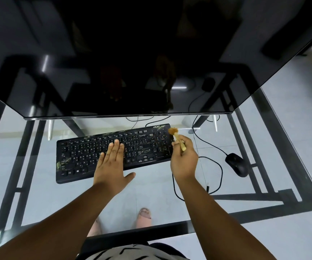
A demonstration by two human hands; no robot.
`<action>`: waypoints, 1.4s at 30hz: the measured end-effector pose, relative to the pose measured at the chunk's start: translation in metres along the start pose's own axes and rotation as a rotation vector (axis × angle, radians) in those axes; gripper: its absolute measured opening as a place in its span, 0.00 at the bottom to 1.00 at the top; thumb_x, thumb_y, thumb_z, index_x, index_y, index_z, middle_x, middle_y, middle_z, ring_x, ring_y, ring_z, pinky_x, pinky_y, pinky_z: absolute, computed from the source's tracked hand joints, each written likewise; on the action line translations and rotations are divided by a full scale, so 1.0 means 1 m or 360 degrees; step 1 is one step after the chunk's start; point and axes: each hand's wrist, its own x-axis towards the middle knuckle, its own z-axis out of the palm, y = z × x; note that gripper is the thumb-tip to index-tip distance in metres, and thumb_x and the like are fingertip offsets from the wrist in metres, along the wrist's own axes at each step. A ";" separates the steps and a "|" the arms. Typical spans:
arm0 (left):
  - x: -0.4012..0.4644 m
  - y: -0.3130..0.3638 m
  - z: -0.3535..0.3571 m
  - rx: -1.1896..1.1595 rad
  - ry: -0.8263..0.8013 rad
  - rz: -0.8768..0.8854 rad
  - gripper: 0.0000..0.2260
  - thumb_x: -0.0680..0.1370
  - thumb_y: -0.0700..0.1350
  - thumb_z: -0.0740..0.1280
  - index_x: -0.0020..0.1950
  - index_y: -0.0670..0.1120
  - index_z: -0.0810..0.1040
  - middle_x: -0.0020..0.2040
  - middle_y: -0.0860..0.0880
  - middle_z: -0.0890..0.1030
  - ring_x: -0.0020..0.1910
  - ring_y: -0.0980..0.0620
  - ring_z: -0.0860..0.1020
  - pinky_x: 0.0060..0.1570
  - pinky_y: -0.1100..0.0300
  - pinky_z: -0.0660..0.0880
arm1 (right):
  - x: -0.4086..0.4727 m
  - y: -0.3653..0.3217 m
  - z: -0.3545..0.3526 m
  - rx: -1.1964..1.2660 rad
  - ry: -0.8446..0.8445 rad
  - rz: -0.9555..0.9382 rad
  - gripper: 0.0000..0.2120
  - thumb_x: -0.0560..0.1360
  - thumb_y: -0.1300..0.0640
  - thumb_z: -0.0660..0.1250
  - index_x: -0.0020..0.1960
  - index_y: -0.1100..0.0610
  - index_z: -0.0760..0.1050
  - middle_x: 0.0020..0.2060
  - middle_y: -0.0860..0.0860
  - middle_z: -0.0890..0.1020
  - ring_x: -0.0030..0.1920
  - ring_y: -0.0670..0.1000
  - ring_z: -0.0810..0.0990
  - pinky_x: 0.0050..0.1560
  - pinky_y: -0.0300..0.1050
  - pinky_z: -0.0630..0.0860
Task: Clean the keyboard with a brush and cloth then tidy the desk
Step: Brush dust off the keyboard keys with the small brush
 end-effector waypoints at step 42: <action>-0.012 -0.029 -0.003 -0.0055 0.0078 -0.0018 0.41 0.77 0.66 0.55 0.79 0.46 0.39 0.78 0.50 0.36 0.77 0.52 0.36 0.75 0.53 0.39 | -0.011 0.004 -0.001 0.0058 -0.0050 -0.0096 0.07 0.79 0.57 0.64 0.56 0.51 0.76 0.39 0.44 0.80 0.37 0.42 0.77 0.42 0.36 0.72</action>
